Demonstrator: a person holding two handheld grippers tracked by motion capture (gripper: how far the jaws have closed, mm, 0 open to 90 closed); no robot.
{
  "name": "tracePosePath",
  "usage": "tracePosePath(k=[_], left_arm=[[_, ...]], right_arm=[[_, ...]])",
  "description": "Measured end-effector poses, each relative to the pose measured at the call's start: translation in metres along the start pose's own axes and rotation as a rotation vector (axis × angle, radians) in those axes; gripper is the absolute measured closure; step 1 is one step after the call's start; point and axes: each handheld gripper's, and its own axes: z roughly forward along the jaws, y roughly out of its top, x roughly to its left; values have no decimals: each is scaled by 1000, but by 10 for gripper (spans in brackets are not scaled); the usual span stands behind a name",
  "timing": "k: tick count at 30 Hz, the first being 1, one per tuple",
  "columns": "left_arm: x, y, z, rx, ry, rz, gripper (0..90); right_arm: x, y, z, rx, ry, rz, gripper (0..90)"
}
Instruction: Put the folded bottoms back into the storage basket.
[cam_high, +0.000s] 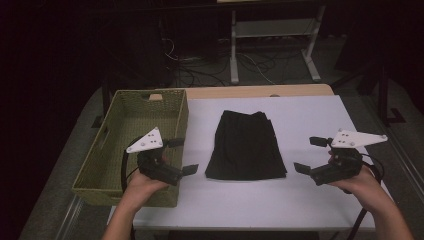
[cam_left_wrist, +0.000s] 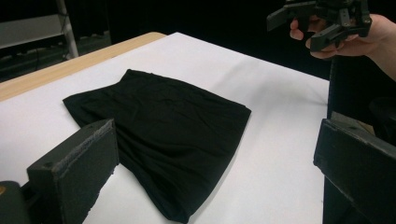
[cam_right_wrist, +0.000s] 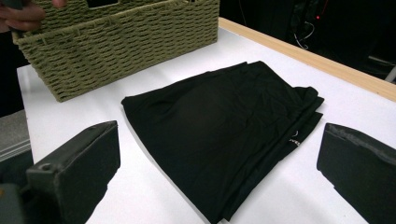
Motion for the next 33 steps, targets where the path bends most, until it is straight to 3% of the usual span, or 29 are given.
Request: tracePosePath(k=[13,21,33], left_arm=[[-1,0,0,1,-2,7,1],[-1,0,-1,-11,8,5,1],[-1,-1,-1,-13,7,1,1]], right_arm=[[-2,-6,2,-2,16,29,0],[-3,-10,12,29,42,43,0],[4,-15,29,77,69,18,0]])
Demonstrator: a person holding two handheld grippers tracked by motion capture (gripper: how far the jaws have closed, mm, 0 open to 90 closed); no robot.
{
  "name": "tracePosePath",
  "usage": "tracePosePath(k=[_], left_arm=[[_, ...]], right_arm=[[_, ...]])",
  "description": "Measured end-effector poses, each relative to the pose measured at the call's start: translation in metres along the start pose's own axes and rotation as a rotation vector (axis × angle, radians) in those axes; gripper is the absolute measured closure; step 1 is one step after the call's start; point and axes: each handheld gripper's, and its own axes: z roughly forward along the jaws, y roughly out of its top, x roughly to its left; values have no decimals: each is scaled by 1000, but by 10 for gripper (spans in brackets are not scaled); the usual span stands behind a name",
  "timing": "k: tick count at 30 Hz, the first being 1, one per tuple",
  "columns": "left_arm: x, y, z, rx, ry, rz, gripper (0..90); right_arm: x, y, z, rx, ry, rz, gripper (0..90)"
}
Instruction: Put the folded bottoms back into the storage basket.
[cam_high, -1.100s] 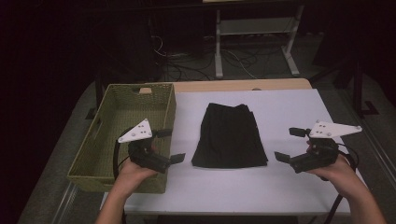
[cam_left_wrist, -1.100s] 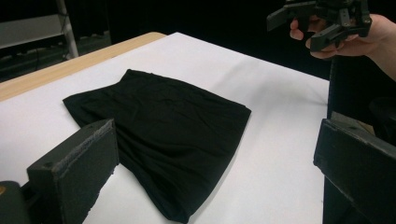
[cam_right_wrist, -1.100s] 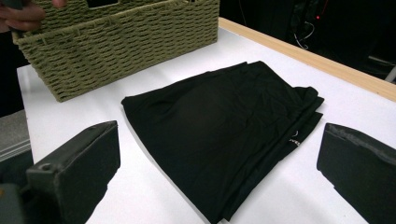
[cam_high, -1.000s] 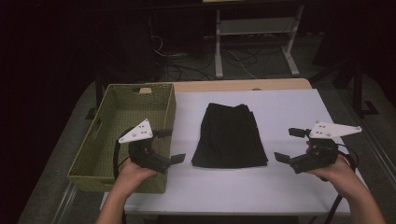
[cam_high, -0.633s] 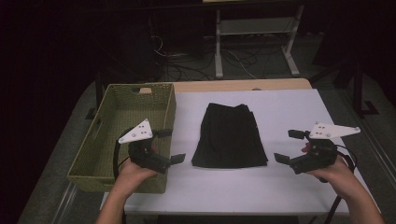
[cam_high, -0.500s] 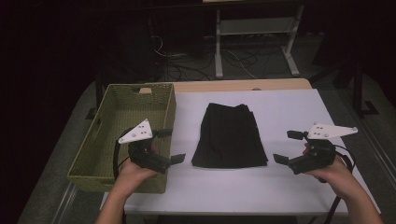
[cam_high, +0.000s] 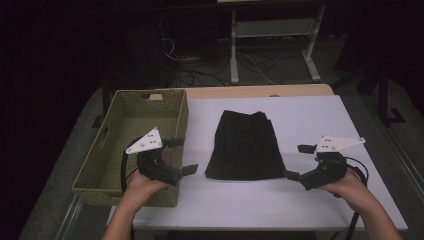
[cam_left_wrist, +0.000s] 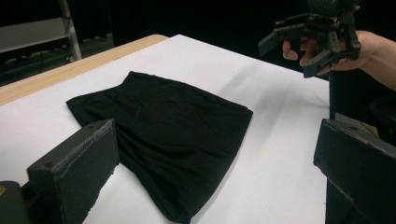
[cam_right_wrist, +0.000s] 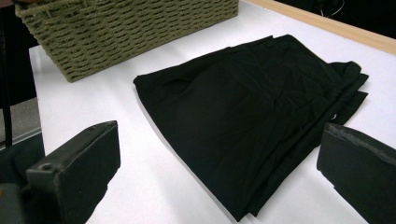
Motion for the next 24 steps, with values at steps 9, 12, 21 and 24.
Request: tracePosePath(k=[9,12,21,24], left_arm=[[0,0,0,-3,3,2,1],[0,0,0,0,2,-2,1],[0,0,0,-2,0,-4,1],[0,0,1,2,-1,-1,1]], right_arm=[[4,1,12,25,22,-13,0],[4,1,15,28,26,-15,0],[4,4,28,55,37,-36,0],[5,5,31,58,39,-41,0]])
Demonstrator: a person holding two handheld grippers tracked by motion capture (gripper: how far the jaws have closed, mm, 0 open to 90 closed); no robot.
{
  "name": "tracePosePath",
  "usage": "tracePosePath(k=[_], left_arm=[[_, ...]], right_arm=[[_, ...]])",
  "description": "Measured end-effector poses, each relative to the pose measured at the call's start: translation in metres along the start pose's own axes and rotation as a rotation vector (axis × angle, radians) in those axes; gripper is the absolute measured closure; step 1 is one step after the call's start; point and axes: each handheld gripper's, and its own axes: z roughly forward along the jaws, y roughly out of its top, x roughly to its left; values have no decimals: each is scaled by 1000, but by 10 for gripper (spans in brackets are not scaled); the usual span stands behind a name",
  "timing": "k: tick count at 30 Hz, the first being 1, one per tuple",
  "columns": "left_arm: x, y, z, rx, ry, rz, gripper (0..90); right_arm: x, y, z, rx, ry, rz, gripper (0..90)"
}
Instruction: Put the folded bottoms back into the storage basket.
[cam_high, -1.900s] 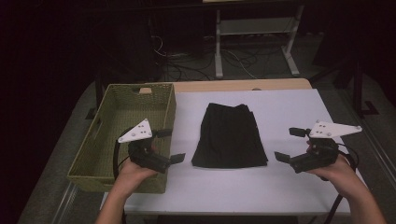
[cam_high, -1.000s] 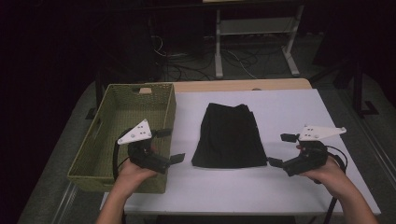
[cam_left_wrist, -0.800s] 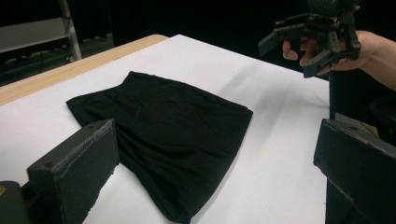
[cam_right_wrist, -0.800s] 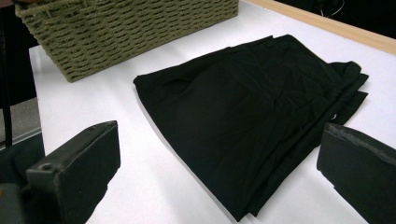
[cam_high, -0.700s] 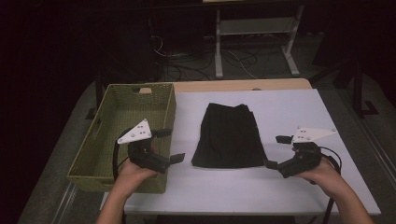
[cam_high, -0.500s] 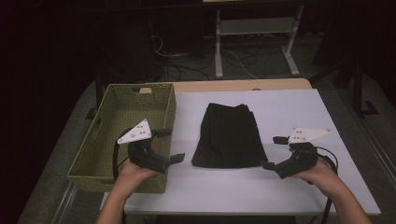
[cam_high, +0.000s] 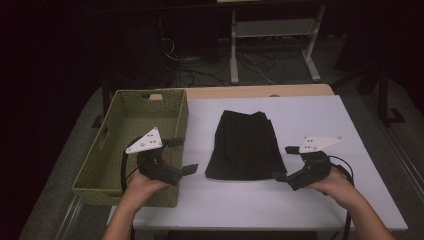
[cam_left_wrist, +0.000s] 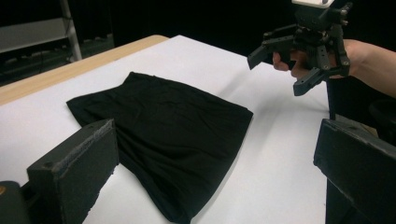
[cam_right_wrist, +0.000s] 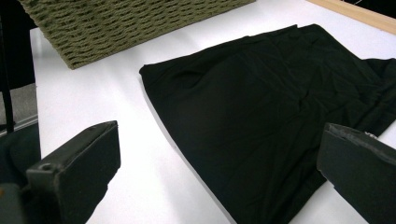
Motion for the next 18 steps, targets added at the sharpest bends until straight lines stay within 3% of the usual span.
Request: tracePosePath(k=[18], left_arm=[[0,0,-1,-7,2,-5,1]], right_arm=[[-9,10,15,0,15,10,0]])
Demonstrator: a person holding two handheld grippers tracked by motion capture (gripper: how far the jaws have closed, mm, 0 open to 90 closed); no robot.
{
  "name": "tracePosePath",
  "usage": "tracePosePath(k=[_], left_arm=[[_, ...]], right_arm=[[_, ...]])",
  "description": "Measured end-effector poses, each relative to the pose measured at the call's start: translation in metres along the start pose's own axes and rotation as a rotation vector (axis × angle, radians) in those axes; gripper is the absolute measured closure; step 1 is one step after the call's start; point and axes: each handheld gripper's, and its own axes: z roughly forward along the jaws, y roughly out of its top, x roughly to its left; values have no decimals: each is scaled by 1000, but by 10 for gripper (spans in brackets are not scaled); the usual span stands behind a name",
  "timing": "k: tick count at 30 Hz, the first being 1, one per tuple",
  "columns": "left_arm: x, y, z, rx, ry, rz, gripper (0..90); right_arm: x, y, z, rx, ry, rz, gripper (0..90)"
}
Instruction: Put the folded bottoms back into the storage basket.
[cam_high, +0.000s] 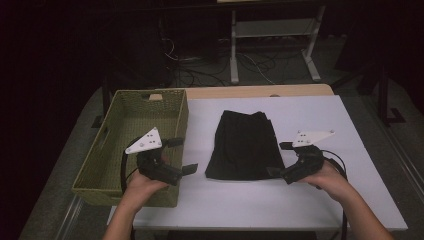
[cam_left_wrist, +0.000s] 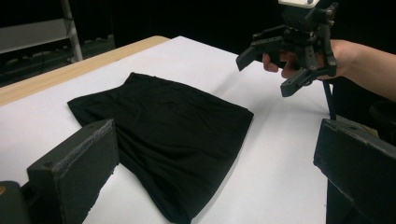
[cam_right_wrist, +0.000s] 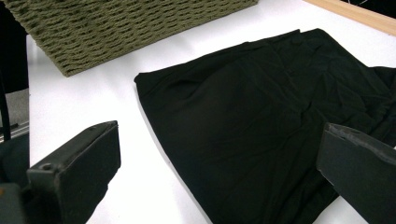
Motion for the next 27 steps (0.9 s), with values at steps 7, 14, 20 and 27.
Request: tracePosePath(k=[7,14,20,27], left_arm=[[0,0,0,-2,-1,-1,1],[0,0,0,-3,-2,-5,1],[1,0,0,-3,-2,-6,1],[1,0,0,-5,-2,-8,1]], right_arm=[[-3,8,5,-4,2,-4,0],[-5,13,11,-8,7,-8,0],[-6,20,18,-14,12,-18,3],[-7,26,28,-5,23,-29,3]])
